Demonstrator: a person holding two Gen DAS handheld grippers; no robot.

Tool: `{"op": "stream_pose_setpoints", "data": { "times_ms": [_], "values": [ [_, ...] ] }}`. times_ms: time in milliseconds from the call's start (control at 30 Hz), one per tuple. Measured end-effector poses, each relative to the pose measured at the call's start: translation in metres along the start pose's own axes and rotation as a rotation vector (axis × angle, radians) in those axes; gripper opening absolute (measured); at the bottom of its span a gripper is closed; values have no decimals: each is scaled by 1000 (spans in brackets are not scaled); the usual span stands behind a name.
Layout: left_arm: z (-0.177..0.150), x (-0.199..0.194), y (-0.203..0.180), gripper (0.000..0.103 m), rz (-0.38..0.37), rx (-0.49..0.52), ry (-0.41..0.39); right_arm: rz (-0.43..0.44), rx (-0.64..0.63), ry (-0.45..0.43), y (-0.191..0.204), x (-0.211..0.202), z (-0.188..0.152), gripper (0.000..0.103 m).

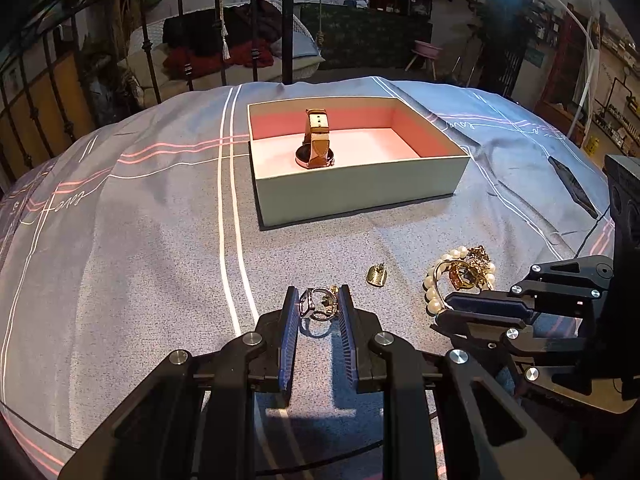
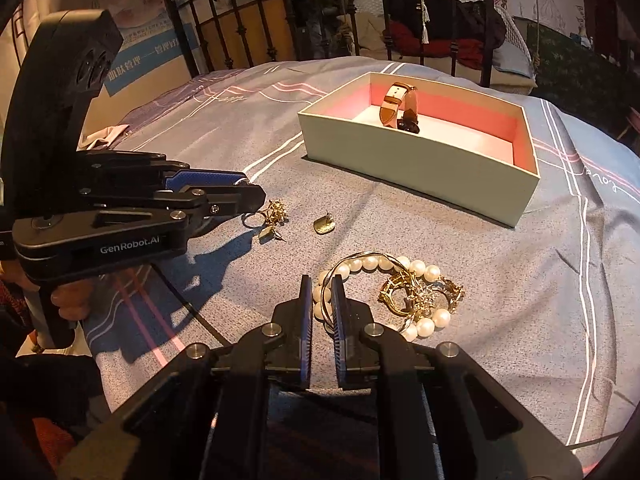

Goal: Organize jewelry

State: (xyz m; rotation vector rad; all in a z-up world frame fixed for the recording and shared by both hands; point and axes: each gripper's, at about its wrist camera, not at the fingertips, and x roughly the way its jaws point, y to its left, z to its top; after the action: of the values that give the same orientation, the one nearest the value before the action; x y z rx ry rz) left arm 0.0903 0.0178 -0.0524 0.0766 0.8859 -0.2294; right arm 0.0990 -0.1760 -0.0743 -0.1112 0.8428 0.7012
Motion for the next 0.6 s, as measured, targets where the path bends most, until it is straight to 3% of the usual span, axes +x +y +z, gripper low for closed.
{"op": "stream_pose_setpoints", "data": {
  "times_ms": [600],
  "values": [
    [0,-3,-3,19,-10,0,-7,-21,-19,-27,4,-12,4,9]
  ]
}}
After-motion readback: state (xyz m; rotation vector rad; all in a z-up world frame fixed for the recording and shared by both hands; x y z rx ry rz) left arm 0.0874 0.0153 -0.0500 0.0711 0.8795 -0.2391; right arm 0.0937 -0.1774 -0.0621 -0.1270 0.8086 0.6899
